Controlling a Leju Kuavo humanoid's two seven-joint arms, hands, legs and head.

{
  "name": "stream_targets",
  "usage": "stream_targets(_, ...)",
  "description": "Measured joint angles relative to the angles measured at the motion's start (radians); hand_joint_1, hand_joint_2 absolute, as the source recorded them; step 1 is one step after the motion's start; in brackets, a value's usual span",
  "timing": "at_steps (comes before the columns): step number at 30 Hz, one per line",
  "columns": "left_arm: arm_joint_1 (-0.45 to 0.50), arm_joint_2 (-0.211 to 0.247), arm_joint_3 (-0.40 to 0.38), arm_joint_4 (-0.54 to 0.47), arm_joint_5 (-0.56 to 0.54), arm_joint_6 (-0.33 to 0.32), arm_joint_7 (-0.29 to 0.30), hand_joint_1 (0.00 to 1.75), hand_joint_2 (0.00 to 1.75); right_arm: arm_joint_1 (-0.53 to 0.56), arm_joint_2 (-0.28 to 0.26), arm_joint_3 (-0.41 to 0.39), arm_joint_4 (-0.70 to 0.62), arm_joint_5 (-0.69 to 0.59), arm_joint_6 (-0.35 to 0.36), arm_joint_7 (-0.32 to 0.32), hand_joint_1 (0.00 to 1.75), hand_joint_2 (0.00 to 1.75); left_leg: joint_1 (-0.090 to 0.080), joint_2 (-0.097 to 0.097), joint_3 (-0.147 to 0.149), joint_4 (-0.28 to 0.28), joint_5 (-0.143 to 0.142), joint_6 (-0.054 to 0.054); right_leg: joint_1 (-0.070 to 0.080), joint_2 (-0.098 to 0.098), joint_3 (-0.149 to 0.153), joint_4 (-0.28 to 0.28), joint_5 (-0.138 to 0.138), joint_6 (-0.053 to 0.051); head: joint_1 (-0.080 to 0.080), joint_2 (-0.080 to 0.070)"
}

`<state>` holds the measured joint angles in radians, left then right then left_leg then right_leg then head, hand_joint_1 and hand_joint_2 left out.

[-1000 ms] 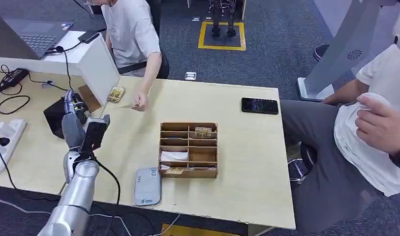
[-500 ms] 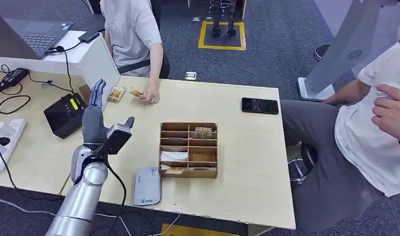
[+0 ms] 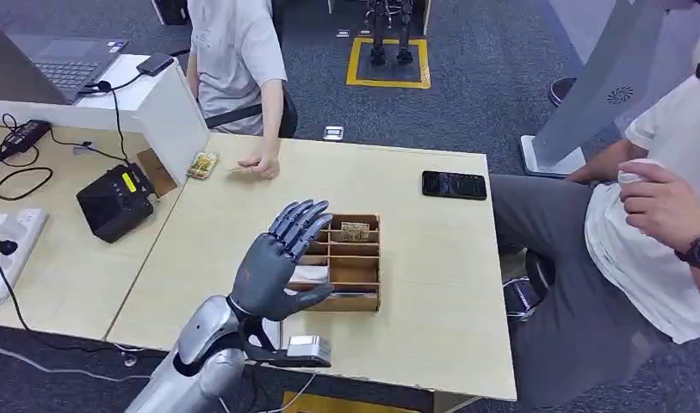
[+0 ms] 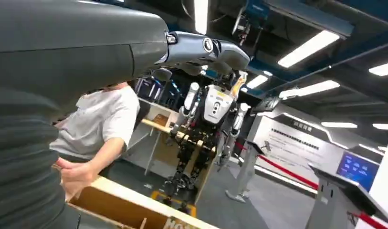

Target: Pass the card to the sensor for recognition and then transmit it.

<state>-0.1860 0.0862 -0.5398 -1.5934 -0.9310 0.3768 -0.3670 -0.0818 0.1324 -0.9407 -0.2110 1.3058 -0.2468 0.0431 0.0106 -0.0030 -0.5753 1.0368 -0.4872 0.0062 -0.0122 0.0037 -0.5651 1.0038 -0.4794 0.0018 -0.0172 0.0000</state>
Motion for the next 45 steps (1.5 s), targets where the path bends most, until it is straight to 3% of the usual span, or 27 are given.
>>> stream_targets(3,-0.001,0.003,-0.015,-0.003,-0.155,0.070,0.051,0.00,1.75,0.000,0.000,-0.001,0.000,0.008,0.000,-0.003,0.00,0.00,0.000,0.000,0.000,0.000,0.000,0.000,0.000,0.000,0.000,0.000,0.000,0.000,0.000,0.000)
stream_targets(9,-0.006,0.010,-0.046,0.042,-0.321,0.163,0.125,0.00,1.75,-0.001,0.000,-0.001,0.000,0.019,0.003,-0.008,0.00,0.00,0.000,0.000,0.000,0.000,0.000,0.000,0.000,0.000,0.000,0.000,0.000,0.000,0.000,0.000)
stream_targets(20,-0.025,0.010,-0.046,0.183,-0.345,0.194,0.207,0.00,1.75,-0.001,0.000,-0.002,0.000,0.032,0.003,-0.011,0.00,0.00,0.000,0.000,0.000,0.000,0.000,0.000,0.000,0.000,0.000,0.000,0.000,0.000,0.000,0.000)
stream_targets(36,-0.024,0.010,0.028,0.276,-0.325,0.215,0.229,0.00,1.75,0.000,0.000,-0.002,0.000,0.038,0.004,-0.016,0.00,0.00,0.000,0.000,0.000,0.000,0.000,0.000,0.000,0.000,0.000,0.000,0.000,0.000,0.000,0.000)
stream_targets(42,-0.024,0.011,0.061,0.286,-0.328,0.199,0.229,0.00,1.75,0.000,0.000,-0.002,0.000,0.038,0.005,-0.016,0.00,0.00,0.000,0.000,0.000,0.000,0.000,0.000,0.000,0.000,0.000,0.000,0.000,0.000,0.000,0.000)
stream_targets(45,-0.026,0.016,0.066,0.289,-0.321,0.143,0.216,0.00,1.75,0.000,0.000,-0.002,0.000,0.038,0.005,-0.014,0.00,0.00,0.000,0.000,0.000,0.000,0.000,0.000,0.000,0.000,0.000,0.000,0.000,0.000,0.000,0.000)
